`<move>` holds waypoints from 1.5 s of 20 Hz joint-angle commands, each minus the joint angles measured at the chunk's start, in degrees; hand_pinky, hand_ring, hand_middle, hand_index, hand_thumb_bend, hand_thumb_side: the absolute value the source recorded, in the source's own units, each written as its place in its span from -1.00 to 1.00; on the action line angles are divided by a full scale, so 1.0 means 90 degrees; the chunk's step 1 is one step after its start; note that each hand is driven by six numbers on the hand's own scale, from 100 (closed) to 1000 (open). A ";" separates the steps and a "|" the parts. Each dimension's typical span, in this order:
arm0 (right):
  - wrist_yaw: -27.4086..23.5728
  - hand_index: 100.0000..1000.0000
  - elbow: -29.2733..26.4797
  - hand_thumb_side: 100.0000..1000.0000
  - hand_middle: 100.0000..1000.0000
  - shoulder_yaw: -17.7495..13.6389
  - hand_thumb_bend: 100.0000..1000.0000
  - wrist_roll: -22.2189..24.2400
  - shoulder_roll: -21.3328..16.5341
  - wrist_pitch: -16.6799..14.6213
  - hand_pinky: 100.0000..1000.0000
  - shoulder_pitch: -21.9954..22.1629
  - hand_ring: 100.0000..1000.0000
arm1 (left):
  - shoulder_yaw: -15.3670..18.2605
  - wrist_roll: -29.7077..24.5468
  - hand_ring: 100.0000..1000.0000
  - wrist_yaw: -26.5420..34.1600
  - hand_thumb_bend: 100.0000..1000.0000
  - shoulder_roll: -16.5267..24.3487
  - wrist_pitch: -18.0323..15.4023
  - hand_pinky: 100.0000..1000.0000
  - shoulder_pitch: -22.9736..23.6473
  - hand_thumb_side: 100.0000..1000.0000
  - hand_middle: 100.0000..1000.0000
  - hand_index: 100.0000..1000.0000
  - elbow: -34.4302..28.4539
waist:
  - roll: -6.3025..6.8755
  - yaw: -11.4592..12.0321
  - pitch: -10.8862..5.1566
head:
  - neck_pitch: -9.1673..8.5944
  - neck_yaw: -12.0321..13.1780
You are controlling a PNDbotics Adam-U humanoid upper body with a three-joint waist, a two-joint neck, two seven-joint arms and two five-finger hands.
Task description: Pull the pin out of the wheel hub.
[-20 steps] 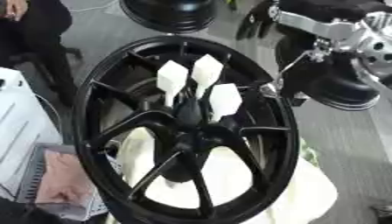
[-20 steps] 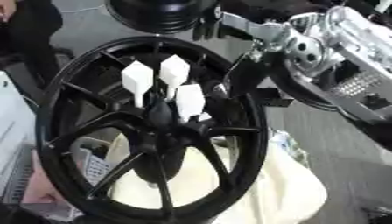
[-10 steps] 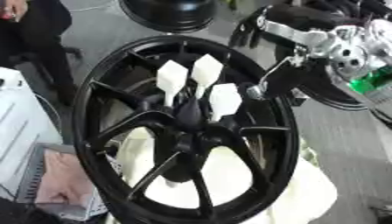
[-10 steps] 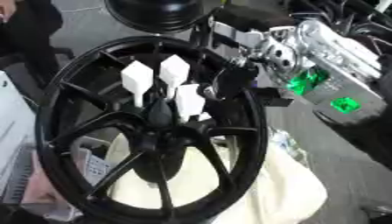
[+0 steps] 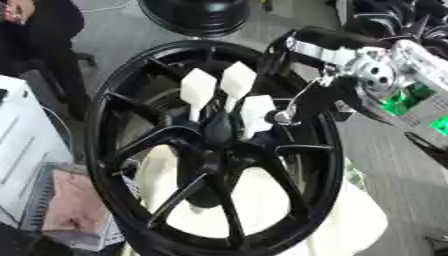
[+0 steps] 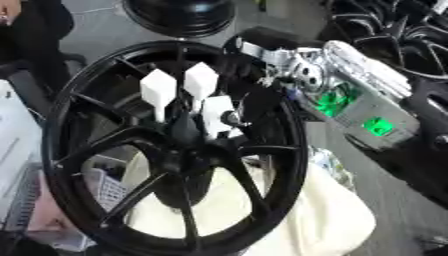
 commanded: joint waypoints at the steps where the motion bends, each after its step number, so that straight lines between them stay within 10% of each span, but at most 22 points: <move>1: -0.0180 0.44 0.0024 -1.00 0.29 -0.0055 -0.18 0.0988 0.0000 0.1149 0.69 -0.0024 0.40 | 0.0012 -0.0013 0.52 0.0020 -1.00 0.0150 0.0026 0.58 -0.0050 0.06 0.22 0.65 -0.0106 | 0.0092 0.0016 -0.0101 | 0.0035 -0.0034; 30: -0.1237 0.20 0.0242 -1.00 0.05 -0.0015 -0.42 -0.0451 0.0176 0.1149 0.66 0.0211 0.26 | -0.0019 -0.0070 0.52 -0.0008 -1.00 0.0080 0.0127 0.59 -0.0049 0.10 0.23 0.65 -0.0106 | 0.0060 0.0101 -0.0044 | 0.0035 -0.0052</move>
